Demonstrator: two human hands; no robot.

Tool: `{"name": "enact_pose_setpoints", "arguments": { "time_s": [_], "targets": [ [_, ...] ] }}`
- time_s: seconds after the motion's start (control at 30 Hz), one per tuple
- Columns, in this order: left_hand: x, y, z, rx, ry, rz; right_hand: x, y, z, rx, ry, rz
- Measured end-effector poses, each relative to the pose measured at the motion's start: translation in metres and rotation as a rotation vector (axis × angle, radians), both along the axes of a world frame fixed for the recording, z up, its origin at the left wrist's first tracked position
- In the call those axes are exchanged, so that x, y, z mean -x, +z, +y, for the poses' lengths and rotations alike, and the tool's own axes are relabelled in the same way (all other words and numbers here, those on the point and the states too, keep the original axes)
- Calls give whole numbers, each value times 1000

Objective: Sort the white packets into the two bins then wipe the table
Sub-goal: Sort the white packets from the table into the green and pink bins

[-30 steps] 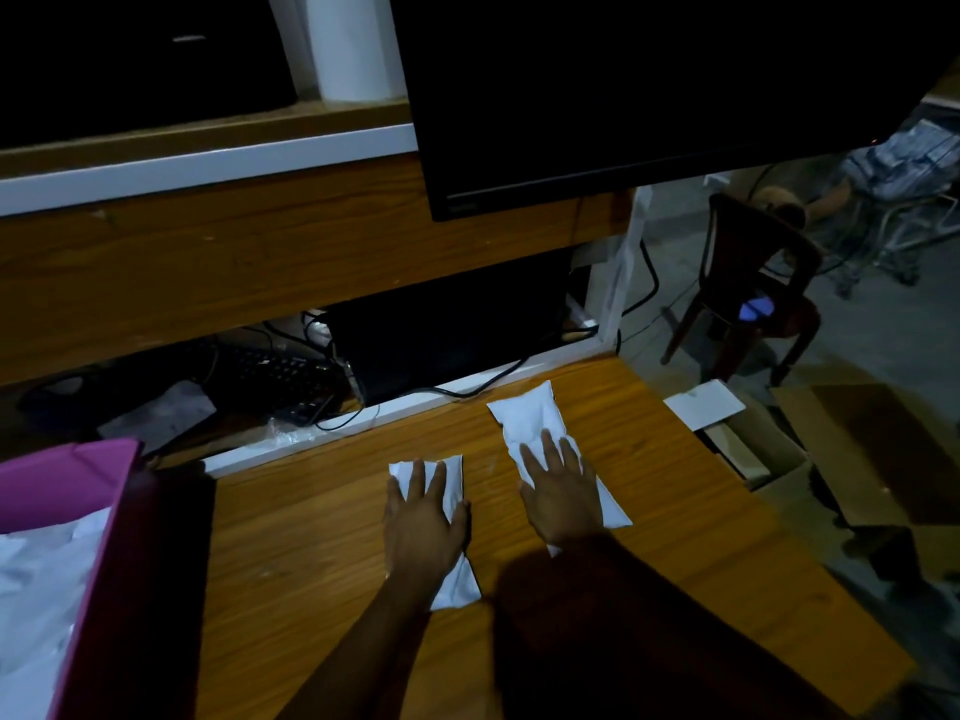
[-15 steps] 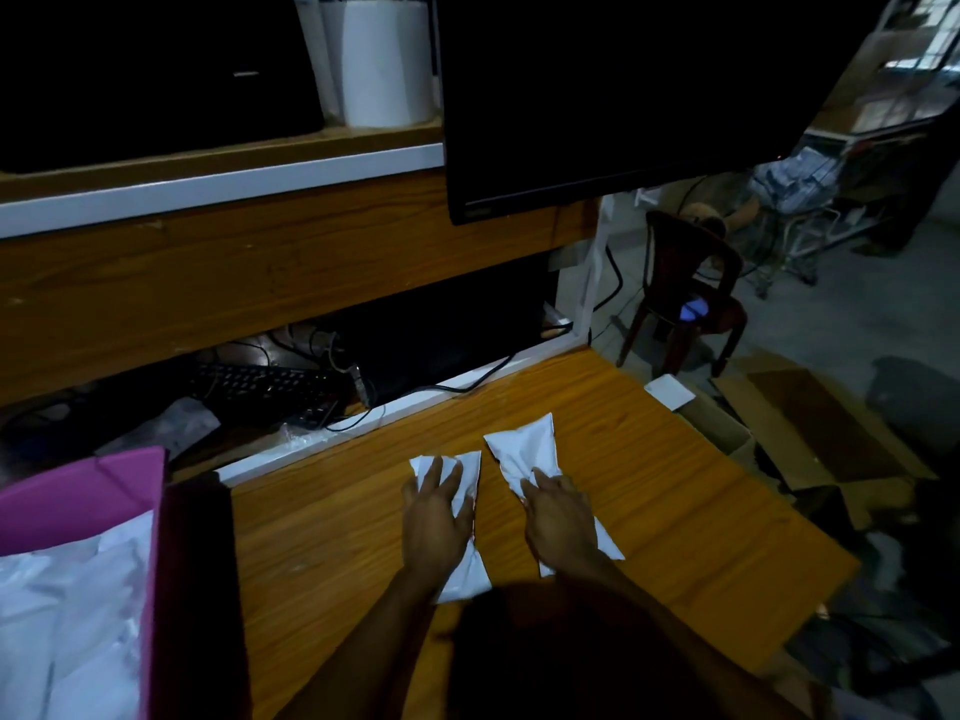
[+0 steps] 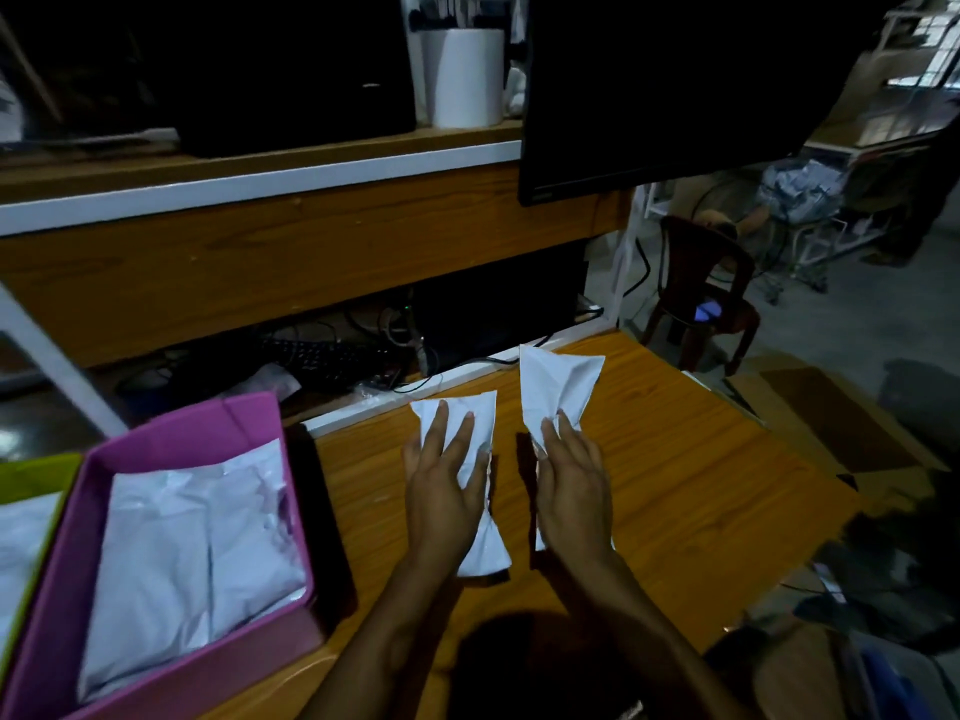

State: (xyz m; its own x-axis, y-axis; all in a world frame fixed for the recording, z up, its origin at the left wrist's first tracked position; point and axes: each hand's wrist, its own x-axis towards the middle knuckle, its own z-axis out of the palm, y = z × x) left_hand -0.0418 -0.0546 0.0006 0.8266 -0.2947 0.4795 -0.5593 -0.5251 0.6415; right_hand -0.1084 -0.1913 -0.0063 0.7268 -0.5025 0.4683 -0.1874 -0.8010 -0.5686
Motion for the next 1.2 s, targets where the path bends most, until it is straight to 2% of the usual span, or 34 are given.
{"name": "enact_pose_setpoints", "arguments": {
  "time_s": [0.2,0.67,0.8,0.97,1.2],
  "targets": [
    [50,30,52,63,101,-37,33,29,53,-35,88,-166],
    [126,49,204,-22,371,-179,81,50,182,-182,450,-176],
    [117,58,242,-27,454,-215,71,65,214,-187,535,-193],
    [82,67,280,-28,523,-129,37,83,244,-199,585,-172],
    [-4,69,303,-187,433,-45,-38,92,282,-177,600,-20]
  ]
}}
